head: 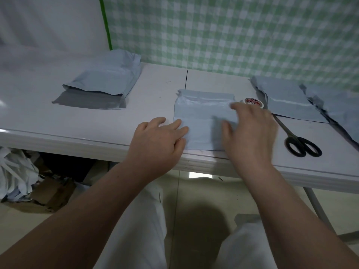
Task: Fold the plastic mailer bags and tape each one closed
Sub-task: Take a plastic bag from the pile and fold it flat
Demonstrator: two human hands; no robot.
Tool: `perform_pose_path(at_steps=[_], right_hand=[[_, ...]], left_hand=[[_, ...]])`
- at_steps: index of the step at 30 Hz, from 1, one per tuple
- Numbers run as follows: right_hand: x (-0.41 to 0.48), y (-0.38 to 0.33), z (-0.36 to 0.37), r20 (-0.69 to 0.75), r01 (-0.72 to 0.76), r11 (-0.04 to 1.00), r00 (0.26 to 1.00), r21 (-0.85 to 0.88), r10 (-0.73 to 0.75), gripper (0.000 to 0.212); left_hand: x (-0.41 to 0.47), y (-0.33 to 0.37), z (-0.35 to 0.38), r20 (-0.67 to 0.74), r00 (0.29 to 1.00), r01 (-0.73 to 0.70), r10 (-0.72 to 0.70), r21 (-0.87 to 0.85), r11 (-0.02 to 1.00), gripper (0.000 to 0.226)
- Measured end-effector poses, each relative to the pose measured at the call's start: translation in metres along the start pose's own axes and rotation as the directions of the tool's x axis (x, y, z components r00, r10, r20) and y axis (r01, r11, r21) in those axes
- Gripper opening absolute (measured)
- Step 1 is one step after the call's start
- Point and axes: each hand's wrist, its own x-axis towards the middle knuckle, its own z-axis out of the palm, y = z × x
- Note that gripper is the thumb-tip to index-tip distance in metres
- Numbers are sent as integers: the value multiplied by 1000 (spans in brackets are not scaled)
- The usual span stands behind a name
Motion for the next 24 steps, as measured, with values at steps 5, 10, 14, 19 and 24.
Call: perform_pose_path(at_steps=[5,10,14,19,24], right_hand=[[1,-35,24,452,250,959,846,132,-283,44],[-2,-9,28,617,223,974,763,30,-194,55],[0,16,20,642,188,982,754,-11,-137,65],[3,34,13,644,154,987,759,-34,-96,74],[3,26,6,650,145,985,759,-99,-46,63]], left_hand=[[0,1,-1,-21,1000,12,-12,28,1000,49],[0,-2,0,83,995,55,-56,8,998,63],[0,-3,-2,80,996,39,-40,12,999,69],[0,-3,-8,101,994,35,-34,-5,999,68],[11,-4,-20,175,985,-24,3,118,993,67]])
